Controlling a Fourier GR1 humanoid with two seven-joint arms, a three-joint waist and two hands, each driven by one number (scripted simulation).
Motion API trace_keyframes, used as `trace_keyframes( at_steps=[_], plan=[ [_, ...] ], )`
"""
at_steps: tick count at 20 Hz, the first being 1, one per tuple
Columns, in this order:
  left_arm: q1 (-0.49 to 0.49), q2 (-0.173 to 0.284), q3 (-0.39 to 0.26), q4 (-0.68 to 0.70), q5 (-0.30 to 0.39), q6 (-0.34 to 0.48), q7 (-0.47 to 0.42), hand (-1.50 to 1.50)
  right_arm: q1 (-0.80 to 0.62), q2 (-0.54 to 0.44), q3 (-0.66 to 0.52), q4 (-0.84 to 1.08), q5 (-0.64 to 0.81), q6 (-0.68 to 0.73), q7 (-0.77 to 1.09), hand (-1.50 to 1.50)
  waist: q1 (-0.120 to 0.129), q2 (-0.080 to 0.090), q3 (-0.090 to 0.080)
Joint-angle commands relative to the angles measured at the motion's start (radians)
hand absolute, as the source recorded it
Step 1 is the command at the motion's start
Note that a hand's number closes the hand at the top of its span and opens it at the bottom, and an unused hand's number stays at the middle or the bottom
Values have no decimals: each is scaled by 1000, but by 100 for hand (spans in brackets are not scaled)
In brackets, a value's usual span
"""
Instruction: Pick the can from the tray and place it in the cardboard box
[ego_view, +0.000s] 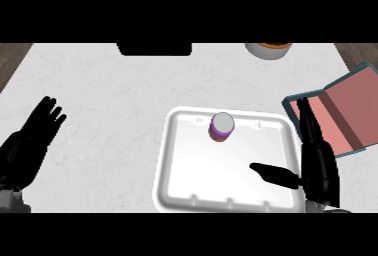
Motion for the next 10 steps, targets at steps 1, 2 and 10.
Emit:
trace_keyframes(
  at_steps=[1, 2, 10],
  plan=[
    [-21, -1, -11, 3, 0, -4, 14, 0, -81, -32, 47, -17, 118, 217, 290, -150, 11, 1, -1],
    [-28, 17, -4, -2, -10, 7, 39, 0, -106, -32, 59, -39, 122, 282, 356, -150, 12, -1, 1],
    [-34, -11, -17, 15, -8, -7, 22, 0, -468, 170, 36, 77, 33, 630, 787, -150, 25, 5, 9]
  ],
)
